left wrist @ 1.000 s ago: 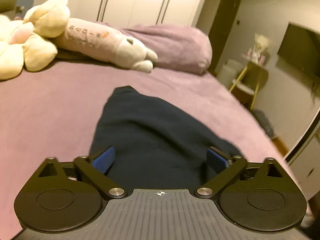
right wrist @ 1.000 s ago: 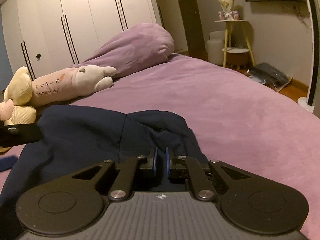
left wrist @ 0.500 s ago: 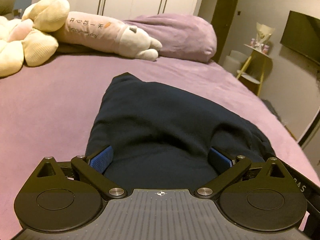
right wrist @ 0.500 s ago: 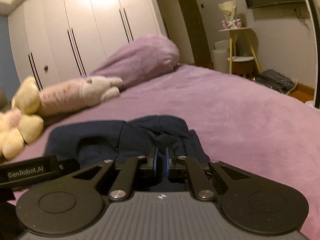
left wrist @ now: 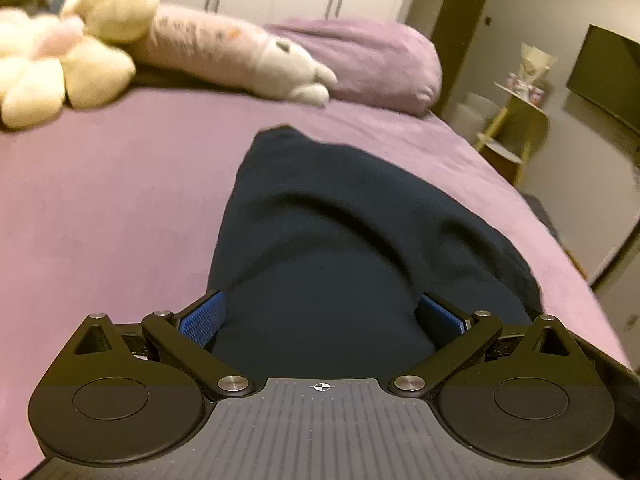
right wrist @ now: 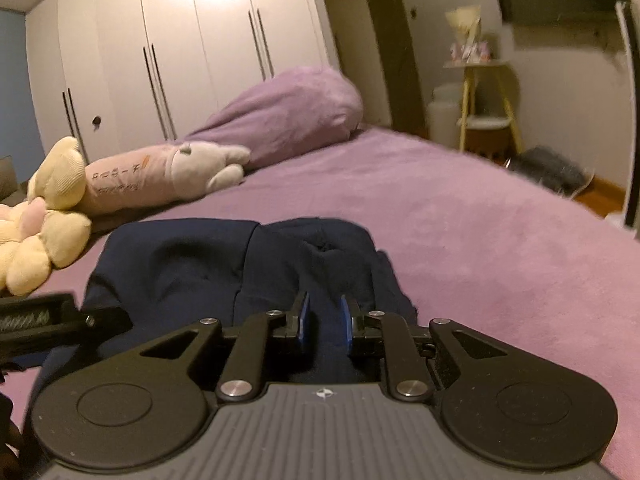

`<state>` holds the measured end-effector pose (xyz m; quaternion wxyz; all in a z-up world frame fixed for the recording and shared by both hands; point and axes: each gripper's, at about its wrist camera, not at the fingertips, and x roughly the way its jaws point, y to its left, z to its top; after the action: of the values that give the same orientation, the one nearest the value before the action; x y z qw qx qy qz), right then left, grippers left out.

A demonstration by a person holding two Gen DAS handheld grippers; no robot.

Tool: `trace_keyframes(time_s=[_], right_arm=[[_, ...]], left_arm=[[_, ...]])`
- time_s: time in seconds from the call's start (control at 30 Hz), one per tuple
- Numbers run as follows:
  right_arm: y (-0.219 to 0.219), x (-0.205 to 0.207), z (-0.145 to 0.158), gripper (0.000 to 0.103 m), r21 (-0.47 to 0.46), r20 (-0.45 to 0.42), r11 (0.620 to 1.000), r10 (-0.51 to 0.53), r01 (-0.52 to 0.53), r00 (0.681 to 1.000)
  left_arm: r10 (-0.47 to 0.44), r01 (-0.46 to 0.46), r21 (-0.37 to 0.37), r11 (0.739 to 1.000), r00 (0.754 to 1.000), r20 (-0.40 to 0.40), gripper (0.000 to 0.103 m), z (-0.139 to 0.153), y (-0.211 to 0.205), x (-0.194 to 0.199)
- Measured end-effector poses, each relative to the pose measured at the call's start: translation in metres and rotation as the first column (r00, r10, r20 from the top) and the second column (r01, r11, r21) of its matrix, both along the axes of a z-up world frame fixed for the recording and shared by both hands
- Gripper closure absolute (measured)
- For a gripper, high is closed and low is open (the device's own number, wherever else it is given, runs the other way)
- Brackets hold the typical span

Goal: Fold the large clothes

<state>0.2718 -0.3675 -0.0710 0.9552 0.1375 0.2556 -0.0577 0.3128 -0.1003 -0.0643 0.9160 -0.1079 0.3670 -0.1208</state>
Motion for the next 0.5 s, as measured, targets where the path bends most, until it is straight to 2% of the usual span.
trace_keyframes(time_s=[0.1, 0.13, 0.17, 0.2, 0.3, 0.4, 0.43, 0.5], right_arm=[[-0.024, -0.005, 0.018, 0.085, 0.124, -0.064, 0.99, 0.075, -0.067, 0.995], [-0.034, -0.014, 0.023, 0.078, 0.167, -0.07, 0.983, 0.095, -0.082, 0.993], [-0.047, -0.023, 0.027, 0.045, 0.202, -0.08, 0.976, 0.104, -0.086, 0.991], [-0.062, -0.034, 0.028, 0.026, 0.239, -0.09, 0.967, 0.113, -0.089, 0.989], [-0.102, -0.051, 0.016, 0.03, 0.412, -0.142, 0.906, 0.17, -0.097, 0.975], [-0.128, -0.048, -0.007, 0.03, 0.607, -0.172, 0.791, 0.223, -0.075, 0.959], [-0.131, -0.045, -0.012, 0.03, 0.641, -0.17, 0.764, 0.232, -0.071, 0.958], [-0.129, -0.036, -0.022, 0.032, 0.669, -0.177, 0.74, 0.25, -0.069, 0.952]], left_arm=[[-0.103, 0.099, -0.082, 0.992, 0.993, -0.05, 0.0, 0.005, 0.036, -0.016], [-0.125, 0.117, -0.114, 0.987, 0.99, -0.067, 0.0, 0.006, 0.053, -0.021], [-0.138, 0.126, -0.141, 0.982, 0.987, -0.081, 0.0, 0.005, 0.067, -0.025], [-0.149, 0.13, -0.175, 0.976, 0.984, -0.099, 0.0, 0.002, 0.081, -0.026], [-0.166, 0.103, -0.297, 0.949, 0.967, -0.193, 0.0, -0.012, 0.109, -0.018], [-0.171, 0.053, -0.414, 0.909, 0.952, -0.254, 0.008, -0.028, 0.117, -0.008], [-0.178, 0.04, -0.454, 0.89, 0.947, -0.266, 0.008, -0.034, 0.116, -0.004], [-0.181, 0.021, -0.495, 0.868, 0.943, -0.278, 0.008, -0.041, 0.112, 0.002]])
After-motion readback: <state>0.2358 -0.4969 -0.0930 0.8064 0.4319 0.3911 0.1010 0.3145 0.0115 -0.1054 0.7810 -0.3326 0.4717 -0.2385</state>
